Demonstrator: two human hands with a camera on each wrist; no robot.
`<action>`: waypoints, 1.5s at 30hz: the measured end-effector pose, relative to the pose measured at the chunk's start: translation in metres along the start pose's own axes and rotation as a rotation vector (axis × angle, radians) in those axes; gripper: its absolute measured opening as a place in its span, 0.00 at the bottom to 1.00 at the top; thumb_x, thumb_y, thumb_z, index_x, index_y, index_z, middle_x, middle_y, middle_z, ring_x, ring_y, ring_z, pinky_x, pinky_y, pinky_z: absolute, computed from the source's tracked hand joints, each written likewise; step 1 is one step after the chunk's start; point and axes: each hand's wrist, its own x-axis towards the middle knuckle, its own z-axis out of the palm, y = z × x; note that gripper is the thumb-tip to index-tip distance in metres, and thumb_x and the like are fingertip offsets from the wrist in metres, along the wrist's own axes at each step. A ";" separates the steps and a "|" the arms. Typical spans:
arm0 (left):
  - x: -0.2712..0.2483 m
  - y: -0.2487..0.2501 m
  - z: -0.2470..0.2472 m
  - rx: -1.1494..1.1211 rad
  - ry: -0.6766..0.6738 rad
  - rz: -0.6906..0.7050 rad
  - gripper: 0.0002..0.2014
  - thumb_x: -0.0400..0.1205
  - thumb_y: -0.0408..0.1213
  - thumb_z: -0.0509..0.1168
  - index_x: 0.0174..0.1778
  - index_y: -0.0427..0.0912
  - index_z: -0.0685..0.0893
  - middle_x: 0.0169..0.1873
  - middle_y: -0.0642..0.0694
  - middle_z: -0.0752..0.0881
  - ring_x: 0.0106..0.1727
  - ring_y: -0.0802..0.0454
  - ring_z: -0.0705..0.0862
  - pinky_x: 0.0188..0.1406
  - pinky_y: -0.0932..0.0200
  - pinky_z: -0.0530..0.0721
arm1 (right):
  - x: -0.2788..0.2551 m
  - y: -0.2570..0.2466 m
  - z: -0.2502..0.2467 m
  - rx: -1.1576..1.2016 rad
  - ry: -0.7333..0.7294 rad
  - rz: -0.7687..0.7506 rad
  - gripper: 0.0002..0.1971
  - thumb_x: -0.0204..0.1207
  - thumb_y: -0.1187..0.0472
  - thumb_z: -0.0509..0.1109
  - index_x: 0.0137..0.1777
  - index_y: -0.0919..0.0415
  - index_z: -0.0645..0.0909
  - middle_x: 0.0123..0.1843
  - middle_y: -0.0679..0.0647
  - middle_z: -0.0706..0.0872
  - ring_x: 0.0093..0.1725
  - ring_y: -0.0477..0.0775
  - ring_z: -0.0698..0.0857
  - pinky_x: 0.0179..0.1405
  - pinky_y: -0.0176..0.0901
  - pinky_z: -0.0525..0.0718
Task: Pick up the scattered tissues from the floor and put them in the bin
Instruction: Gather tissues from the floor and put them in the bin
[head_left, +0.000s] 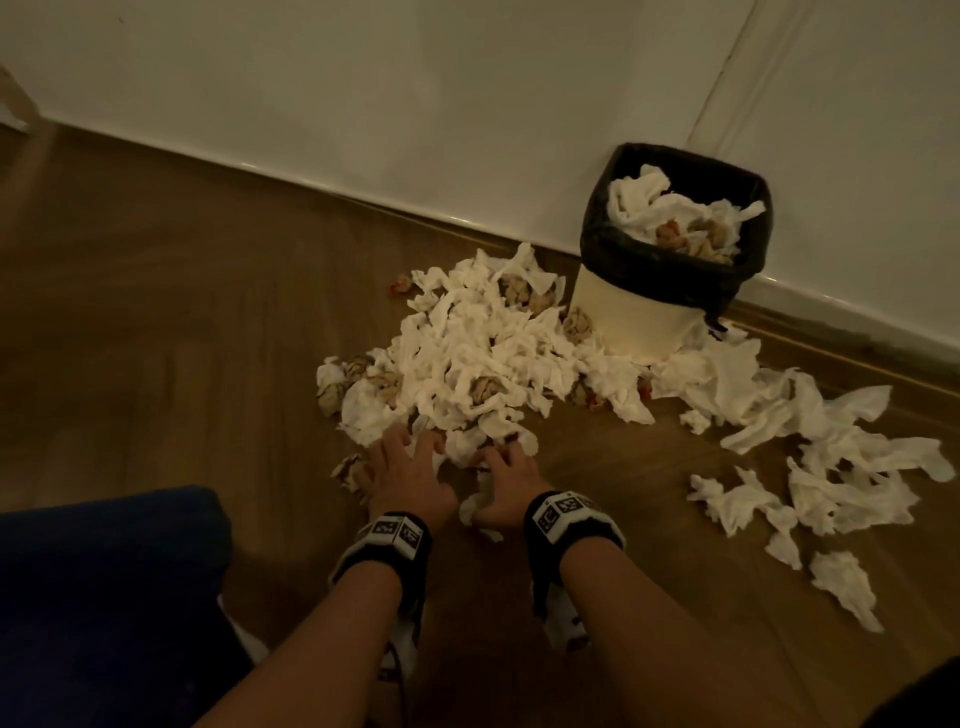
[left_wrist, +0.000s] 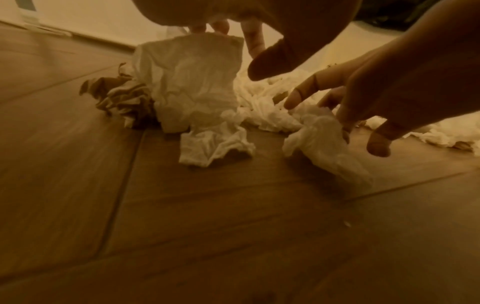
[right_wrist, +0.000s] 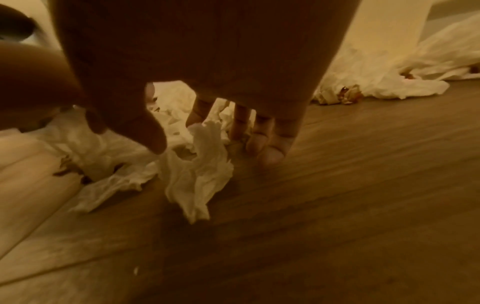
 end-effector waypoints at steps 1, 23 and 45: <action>-0.001 -0.003 0.002 0.010 -0.005 -0.009 0.26 0.66 0.44 0.65 0.60 0.61 0.67 0.63 0.47 0.58 0.66 0.44 0.57 0.67 0.42 0.60 | 0.001 0.000 0.003 -0.023 -0.010 -0.005 0.43 0.66 0.43 0.74 0.77 0.49 0.56 0.79 0.60 0.51 0.78 0.69 0.54 0.74 0.62 0.67; -0.007 -0.012 0.018 -0.130 -0.194 -0.002 0.19 0.79 0.25 0.58 0.65 0.45 0.77 0.69 0.41 0.63 0.68 0.42 0.71 0.69 0.53 0.74 | -0.005 -0.009 0.008 -0.056 0.106 -0.108 0.16 0.79 0.67 0.64 0.66 0.61 0.76 0.76 0.57 0.62 0.72 0.60 0.71 0.70 0.48 0.75; -0.015 0.041 -0.109 -0.692 -0.005 0.035 0.17 0.83 0.32 0.61 0.68 0.40 0.80 0.67 0.39 0.80 0.68 0.42 0.77 0.67 0.54 0.74 | -0.101 -0.016 -0.108 0.765 0.451 -0.057 0.17 0.75 0.69 0.71 0.63 0.62 0.83 0.68 0.62 0.81 0.59 0.57 0.84 0.55 0.41 0.85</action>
